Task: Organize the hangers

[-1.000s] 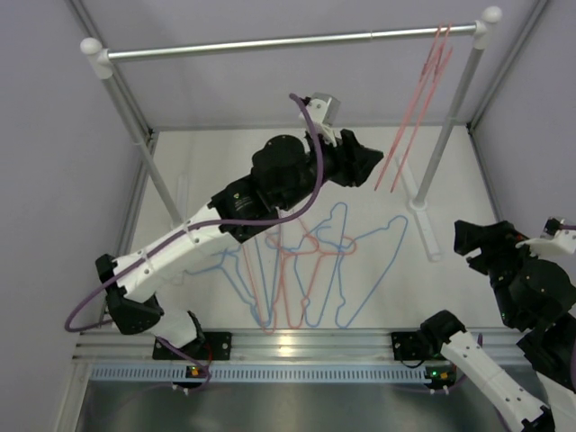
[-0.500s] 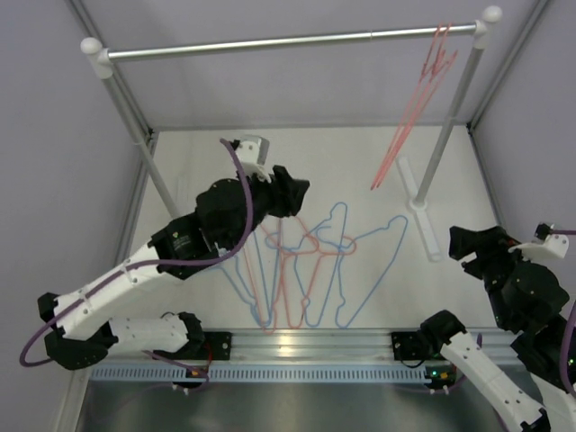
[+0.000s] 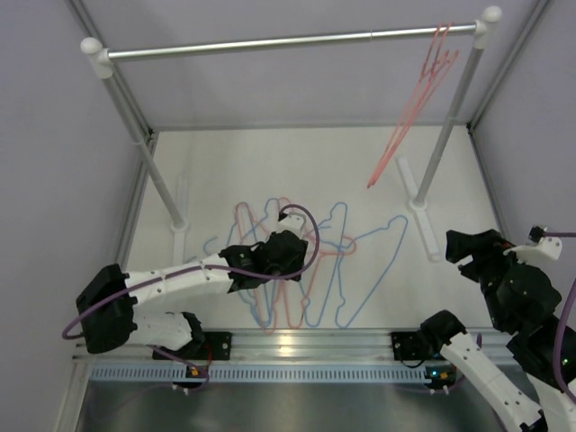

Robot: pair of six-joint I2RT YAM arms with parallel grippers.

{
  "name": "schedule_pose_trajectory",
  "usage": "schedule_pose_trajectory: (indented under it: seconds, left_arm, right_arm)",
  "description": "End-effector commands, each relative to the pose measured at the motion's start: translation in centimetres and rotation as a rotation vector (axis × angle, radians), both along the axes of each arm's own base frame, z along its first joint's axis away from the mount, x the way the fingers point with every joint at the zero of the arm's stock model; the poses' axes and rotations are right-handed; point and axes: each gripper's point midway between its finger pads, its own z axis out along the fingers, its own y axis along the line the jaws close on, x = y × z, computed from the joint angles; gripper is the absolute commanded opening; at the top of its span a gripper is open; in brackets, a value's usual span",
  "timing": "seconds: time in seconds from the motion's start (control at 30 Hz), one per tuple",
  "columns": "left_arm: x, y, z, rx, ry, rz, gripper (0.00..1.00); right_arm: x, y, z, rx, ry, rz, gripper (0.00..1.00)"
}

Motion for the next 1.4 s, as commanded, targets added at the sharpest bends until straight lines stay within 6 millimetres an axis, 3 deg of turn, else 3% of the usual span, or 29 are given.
schedule_pose_trajectory:
  seconds: [0.0,0.23,0.43,0.67,0.93,1.13,1.23,1.37]
  left_arm:
    - [0.2,-3.7,-0.2,-0.107,0.0,-0.059,0.52]
    - [0.5,-5.6,-4.1,-0.051,0.033,-0.108,0.5]
    - [1.7,-6.8,-5.6,-0.009,0.001,-0.133,0.48]
    - [2.0,-7.2,-7.4,0.034,0.014,-0.146,0.47]
    - [1.9,-6.5,-9.6,0.086,0.043,-0.124,0.38]
    - [1.9,-5.9,-10.7,0.118,0.06,-0.1,0.19]
    - [1.9,-5.6,-10.6,0.131,0.06,-0.089,0.0]
    - [2.0,-5.7,-8.7,0.103,0.046,-0.087,0.0]
  right_arm:
    - [-0.2,0.0,-0.7,0.012,0.009,-0.002,0.65]
    - [-0.4,-0.1,-0.6,0.014,-0.002,-0.001,0.65]
    - [-0.5,-0.1,-0.6,0.016,-0.007,0.004,0.65]
    - [-0.7,-0.2,-0.6,0.018,-0.012,0.006,0.65]
    - [-0.8,-0.3,-0.7,0.018,-0.015,0.004,0.65]
    - [-0.9,-0.3,-0.6,0.019,-0.019,0.001,0.65]
    - [-0.9,-0.4,-0.5,0.019,-0.022,0.002,0.65]
    - [-1.0,-0.5,-0.5,0.016,-0.022,0.002,0.65]
